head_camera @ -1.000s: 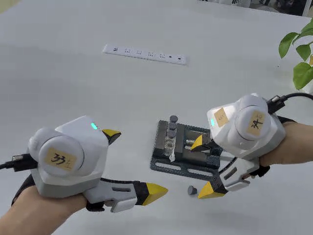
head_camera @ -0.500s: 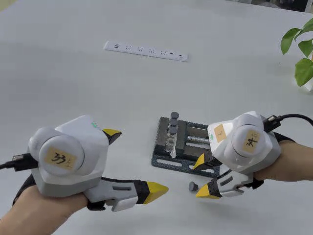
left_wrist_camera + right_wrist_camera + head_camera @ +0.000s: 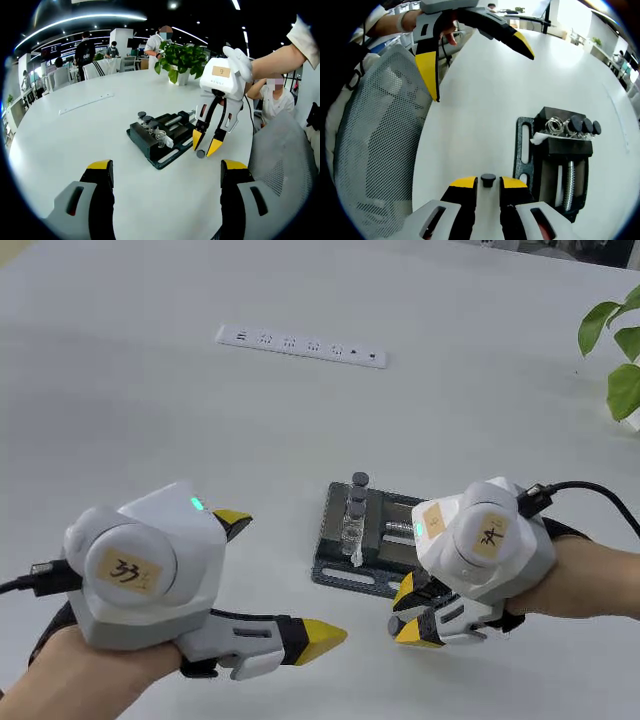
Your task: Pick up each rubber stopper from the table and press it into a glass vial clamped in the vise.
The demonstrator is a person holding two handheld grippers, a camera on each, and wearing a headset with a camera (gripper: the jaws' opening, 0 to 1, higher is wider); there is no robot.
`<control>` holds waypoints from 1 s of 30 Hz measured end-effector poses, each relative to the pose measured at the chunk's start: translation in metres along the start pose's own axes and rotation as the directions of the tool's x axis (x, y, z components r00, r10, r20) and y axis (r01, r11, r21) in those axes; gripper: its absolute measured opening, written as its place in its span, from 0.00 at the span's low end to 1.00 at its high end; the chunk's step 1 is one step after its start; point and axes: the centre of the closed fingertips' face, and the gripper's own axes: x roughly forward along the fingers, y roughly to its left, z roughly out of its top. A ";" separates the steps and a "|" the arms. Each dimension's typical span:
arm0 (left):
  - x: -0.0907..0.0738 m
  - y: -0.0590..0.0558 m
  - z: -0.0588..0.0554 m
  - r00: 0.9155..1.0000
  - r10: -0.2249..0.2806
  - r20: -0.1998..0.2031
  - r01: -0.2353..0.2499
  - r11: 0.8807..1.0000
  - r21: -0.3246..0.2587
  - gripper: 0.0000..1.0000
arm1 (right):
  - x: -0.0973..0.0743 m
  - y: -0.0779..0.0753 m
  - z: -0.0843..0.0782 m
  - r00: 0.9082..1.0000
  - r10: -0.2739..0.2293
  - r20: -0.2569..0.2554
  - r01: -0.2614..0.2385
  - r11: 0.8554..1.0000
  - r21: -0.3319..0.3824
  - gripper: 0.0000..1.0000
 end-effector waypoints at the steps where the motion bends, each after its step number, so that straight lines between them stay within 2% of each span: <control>1: 0.000 0.000 0.000 1.000 0.000 0.000 0.000 1.000 -0.001 0.87 | 0.000 0.000 0.000 1.000 0.001 -0.001 -0.001 1.000 -0.001 0.13; 18: 0.000 -0.001 -0.002 1.000 -0.002 -0.001 0.002 1.000 -0.009 0.86 | 0.002 0.000 0.002 1.000 0.016 -0.005 -0.016 1.000 -0.001 0.08; 20: 0.000 -0.001 -0.002 1.000 -0.004 0.000 0.004 1.000 -0.010 0.86 | 0.001 -0.001 0.002 1.000 0.005 0.001 -0.005 1.000 0.005 0.08; 23: 0.001 -0.002 -0.001 1.000 -0.006 0.001 0.006 1.000 -0.006 0.86 | -0.004 -0.004 0.008 0.999 -0.006 0.054 0.004 0.999 0.043 0.07; 26: 0.001 -0.004 -0.001 1.000 -0.011 0.003 0.011 1.000 -0.006 0.86 | -0.015 -0.011 0.017 0.992 -0.037 0.122 0.026 0.996 0.086 0.07; 28: 0.001 -0.006 0.002 1.000 -0.024 0.017 0.025 0.999 -0.022 0.84 | -0.026 -0.014 0.026 0.982 -0.058 0.178 0.035 0.991 0.129 0.07; 29: 0.002 -0.007 0.004 0.999 -0.030 0.021 0.030 0.999 -0.027 0.83 | -0.033 -0.018 0.032 0.972 -0.083 0.218 0.051 0.988 0.147 0.07; 30: 0.002 -0.007 0.004 0.999 -0.030 0.020 0.031 0.999 -0.023 0.81 | -0.038 -0.019 0.035 0.966 -0.094 0.240 0.057 0.986 0.157 0.07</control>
